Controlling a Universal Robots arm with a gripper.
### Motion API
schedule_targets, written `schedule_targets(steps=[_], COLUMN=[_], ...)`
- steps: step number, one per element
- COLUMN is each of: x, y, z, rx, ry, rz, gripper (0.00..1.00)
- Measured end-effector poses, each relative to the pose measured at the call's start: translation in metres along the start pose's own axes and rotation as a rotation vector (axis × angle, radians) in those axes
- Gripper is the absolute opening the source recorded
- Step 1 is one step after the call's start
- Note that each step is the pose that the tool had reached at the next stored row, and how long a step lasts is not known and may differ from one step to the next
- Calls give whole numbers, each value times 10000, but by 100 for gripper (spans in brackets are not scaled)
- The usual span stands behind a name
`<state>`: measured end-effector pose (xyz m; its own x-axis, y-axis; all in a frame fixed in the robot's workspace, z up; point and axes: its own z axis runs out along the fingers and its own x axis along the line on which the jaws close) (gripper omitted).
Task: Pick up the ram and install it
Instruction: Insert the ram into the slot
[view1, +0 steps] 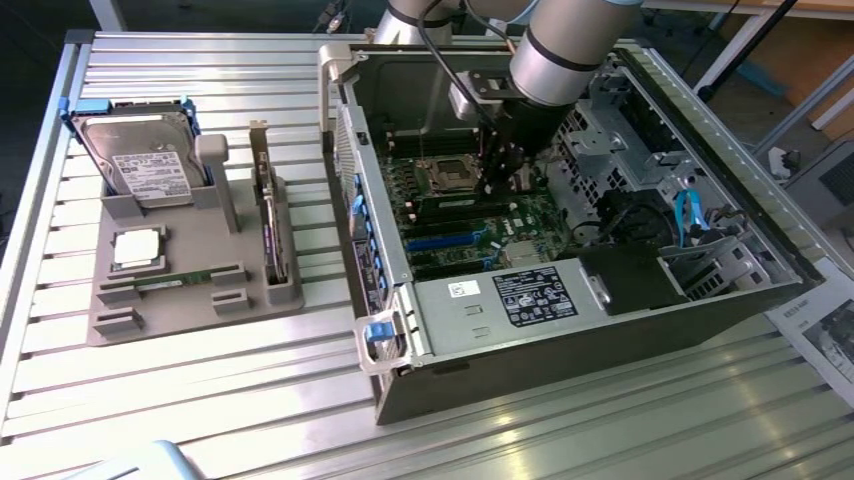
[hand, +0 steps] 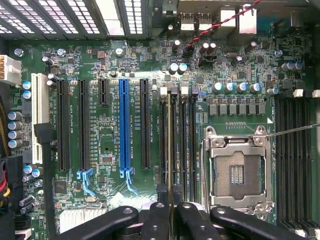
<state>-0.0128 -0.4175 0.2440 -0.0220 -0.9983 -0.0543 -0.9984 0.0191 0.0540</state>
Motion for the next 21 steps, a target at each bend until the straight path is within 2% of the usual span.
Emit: schedule_targets(steps=[12, 21], x=[28, 29], y=[-1, -2], z=[-1, -1], rx=[-2, -13], ry=[-1, 11], rz=[-5, -196], gripper=[12, 12])
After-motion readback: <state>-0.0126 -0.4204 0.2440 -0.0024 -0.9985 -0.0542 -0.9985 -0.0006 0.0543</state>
